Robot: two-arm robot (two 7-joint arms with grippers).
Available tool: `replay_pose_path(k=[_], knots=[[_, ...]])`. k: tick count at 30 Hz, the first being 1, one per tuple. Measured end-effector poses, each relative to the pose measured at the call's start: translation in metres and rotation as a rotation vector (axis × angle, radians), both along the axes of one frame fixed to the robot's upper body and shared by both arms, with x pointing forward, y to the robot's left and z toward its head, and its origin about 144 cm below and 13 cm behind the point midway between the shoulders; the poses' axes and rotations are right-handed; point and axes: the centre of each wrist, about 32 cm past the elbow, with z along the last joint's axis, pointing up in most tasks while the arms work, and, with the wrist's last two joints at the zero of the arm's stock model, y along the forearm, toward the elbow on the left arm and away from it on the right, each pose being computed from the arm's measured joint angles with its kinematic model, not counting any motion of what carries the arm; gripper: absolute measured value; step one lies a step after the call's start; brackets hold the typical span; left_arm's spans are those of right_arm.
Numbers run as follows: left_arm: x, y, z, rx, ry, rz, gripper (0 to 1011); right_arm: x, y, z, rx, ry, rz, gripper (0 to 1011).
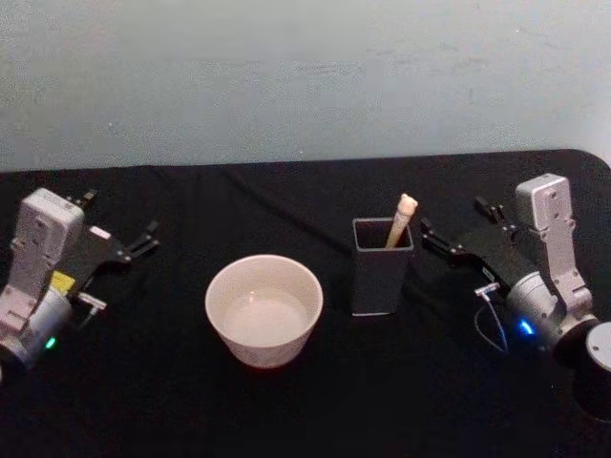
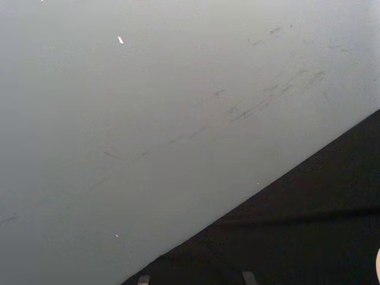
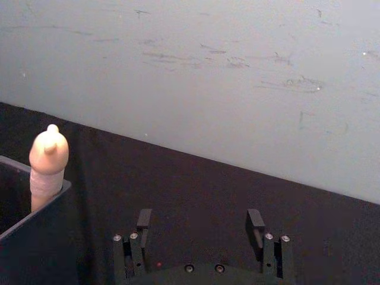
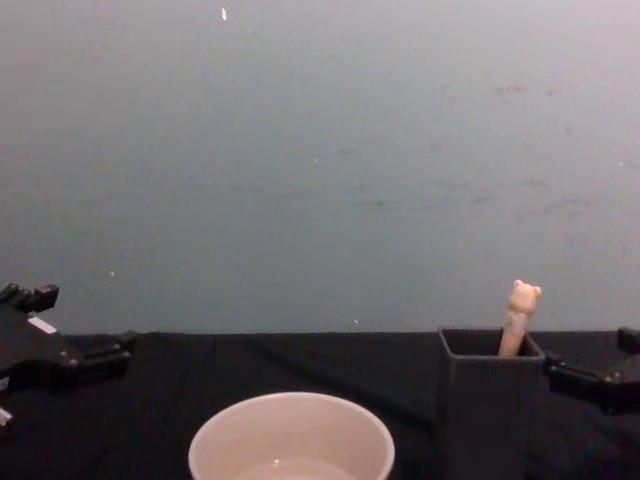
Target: Pick up the stirring spoon with one hand, stir inside the cup, then place it back in its original position.
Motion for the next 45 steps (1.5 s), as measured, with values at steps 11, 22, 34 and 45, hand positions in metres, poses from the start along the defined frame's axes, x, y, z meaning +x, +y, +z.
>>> replay_pose_path(k=[11,22,34,45], knots=[[0.0,0.0,0.0,0.0,0.0,0.0,1001,0.0,0.0,0.0003,0.001,-0.001,0.0,1002],[0.0,0.0,0.0,0.0,0.0,0.0,1001,0.0,0.0,0.0004,0.001,-0.001,0.0,1002],[0.0,0.0,0.0,0.0,0.0,0.0,1001,0.0,0.0,0.0004,0.001,-0.001,0.0,1002],[0.0,0.0,0.0,0.0,0.0,0.0,1002,0.0,0.0,0.0004,0.001,-0.001,0.0,1002]])
